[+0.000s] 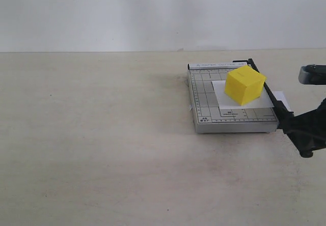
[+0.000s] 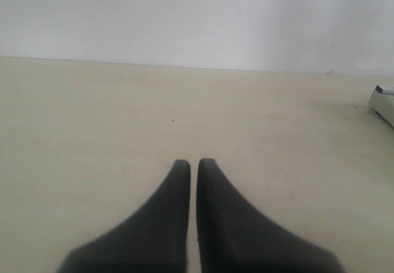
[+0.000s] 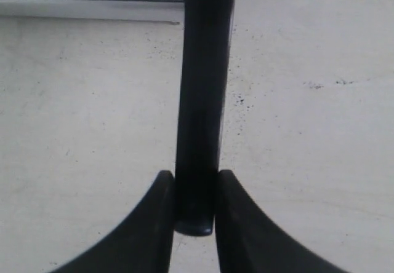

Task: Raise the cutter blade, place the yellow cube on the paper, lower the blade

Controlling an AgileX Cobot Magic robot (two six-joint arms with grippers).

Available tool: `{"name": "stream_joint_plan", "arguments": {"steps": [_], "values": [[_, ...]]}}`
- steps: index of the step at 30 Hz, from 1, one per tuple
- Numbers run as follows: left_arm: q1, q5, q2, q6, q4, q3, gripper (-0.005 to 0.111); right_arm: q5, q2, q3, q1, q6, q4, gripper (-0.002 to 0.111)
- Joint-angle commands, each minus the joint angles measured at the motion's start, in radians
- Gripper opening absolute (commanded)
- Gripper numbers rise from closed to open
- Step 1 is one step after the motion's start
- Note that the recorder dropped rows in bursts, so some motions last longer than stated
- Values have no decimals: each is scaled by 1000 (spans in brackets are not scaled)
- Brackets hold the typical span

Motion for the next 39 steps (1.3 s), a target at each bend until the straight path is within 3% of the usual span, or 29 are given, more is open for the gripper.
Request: {"name": "stream_joint_plan", "arguments": {"steps": [1, 7, 14, 20, 26, 33, 35, 39], "values": [[-2, -3, -4, 0, 0, 4, 4, 96, 68, 40, 8, -11, 13, 8], [-2, -3, -4, 0, 0, 4, 4, 100, 68, 40, 8, -11, 13, 9], [-2, -3, -4, 0, 0, 4, 4, 92, 68, 40, 8, 14, 8, 32], [-2, -3, -4, 0, 0, 4, 4, 137, 50, 38, 8, 41, -12, 34], [-2, -3, -4, 0, 0, 4, 4, 295, -106, 38, 8, 125, -55, 34], [-2, -3, -4, 0, 0, 4, 4, 424, -507, 40, 8, 222, -24, 33], [-2, -3, -4, 0, 0, 4, 4, 381, -647, 44, 8, 242, -8, 29], [-2, -3, -4, 0, 0, 4, 4, 166, -1006, 104, 8, 218, 3, 0]]}}
